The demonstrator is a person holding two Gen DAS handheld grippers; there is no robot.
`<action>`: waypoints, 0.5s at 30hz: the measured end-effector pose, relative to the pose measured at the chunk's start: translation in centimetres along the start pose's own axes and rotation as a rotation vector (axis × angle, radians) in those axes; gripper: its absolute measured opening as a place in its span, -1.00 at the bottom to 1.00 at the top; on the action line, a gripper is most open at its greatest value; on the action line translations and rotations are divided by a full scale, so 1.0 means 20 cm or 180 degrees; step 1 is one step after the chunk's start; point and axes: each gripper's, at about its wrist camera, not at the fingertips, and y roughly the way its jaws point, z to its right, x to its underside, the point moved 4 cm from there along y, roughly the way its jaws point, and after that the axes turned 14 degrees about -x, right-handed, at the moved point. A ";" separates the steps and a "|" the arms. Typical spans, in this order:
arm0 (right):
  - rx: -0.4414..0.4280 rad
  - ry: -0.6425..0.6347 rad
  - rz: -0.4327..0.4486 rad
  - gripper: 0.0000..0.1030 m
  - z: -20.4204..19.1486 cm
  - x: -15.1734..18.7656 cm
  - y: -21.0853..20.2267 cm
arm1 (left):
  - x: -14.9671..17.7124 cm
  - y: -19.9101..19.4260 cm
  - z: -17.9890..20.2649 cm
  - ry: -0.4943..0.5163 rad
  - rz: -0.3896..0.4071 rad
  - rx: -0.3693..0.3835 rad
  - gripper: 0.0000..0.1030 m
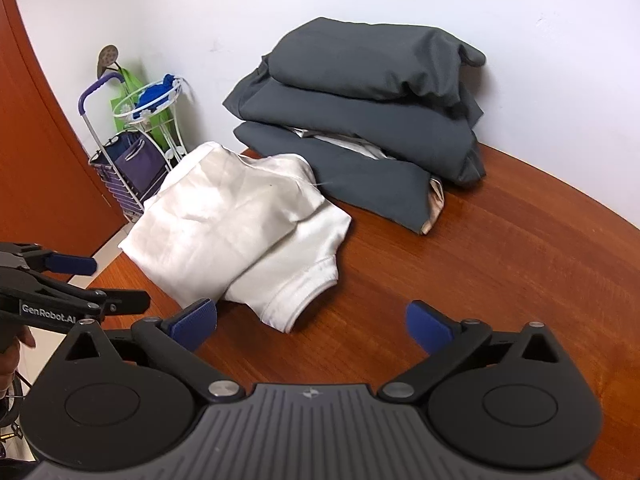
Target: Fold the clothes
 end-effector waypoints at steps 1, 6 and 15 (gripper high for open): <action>0.0012 0.0009 0.0002 0.99 0.01 0.01 0.00 | 0.00 0.00 0.01 0.0005 0.0008 -0.0010 1.00; 0.0071 0.0016 0.0023 0.99 0.03 0.05 -0.01 | 0.01 0.00 0.04 0.0093 0.0024 -0.0079 1.00; 0.0165 0.0131 0.0132 0.99 0.02 0.09 0.00 | 0.03 -0.01 0.07 0.0258 0.0103 -0.0015 1.00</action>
